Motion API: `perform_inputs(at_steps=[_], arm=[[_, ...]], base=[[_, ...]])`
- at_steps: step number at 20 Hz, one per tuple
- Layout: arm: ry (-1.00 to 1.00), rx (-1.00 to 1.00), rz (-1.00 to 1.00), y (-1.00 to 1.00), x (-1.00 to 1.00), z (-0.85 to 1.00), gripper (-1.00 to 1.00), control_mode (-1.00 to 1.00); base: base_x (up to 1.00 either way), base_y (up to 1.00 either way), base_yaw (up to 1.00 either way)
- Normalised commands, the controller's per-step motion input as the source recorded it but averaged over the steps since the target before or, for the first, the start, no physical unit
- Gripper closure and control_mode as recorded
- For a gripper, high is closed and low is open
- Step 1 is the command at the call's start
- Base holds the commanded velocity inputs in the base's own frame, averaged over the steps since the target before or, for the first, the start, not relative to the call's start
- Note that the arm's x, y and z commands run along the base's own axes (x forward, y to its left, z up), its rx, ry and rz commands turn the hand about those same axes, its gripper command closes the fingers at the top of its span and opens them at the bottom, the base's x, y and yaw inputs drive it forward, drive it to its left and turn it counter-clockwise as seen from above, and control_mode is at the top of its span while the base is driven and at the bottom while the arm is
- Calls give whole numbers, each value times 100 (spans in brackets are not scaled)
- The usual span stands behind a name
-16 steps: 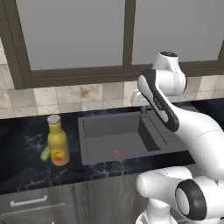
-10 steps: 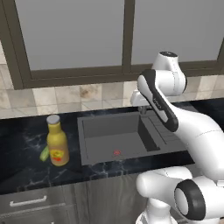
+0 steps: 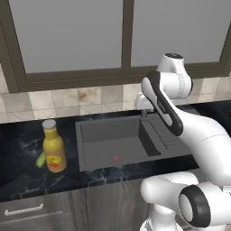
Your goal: Pick up all produce items and place them in the sink. Turn on the sink faucet to wash them. Then turn the sink off and put them in the tray.
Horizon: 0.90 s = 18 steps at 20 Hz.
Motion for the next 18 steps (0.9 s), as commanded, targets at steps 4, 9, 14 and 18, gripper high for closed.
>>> perform_inputs(at_steps=[4, 9, 14, 18], arm=[[0, 0, 0, 0, 0, 0, -100, 100], [0, 0, 0, 0, 0, 0, -100, 100], [0, 0, 0, 0, 0, 0, -100, 100], [0, 0, 0, 0, 0, 0, -100, 100]], base=[[-32, 5, -1], [-71, 47, -1], [-66, 67, -3], [-53, 75, -4]])
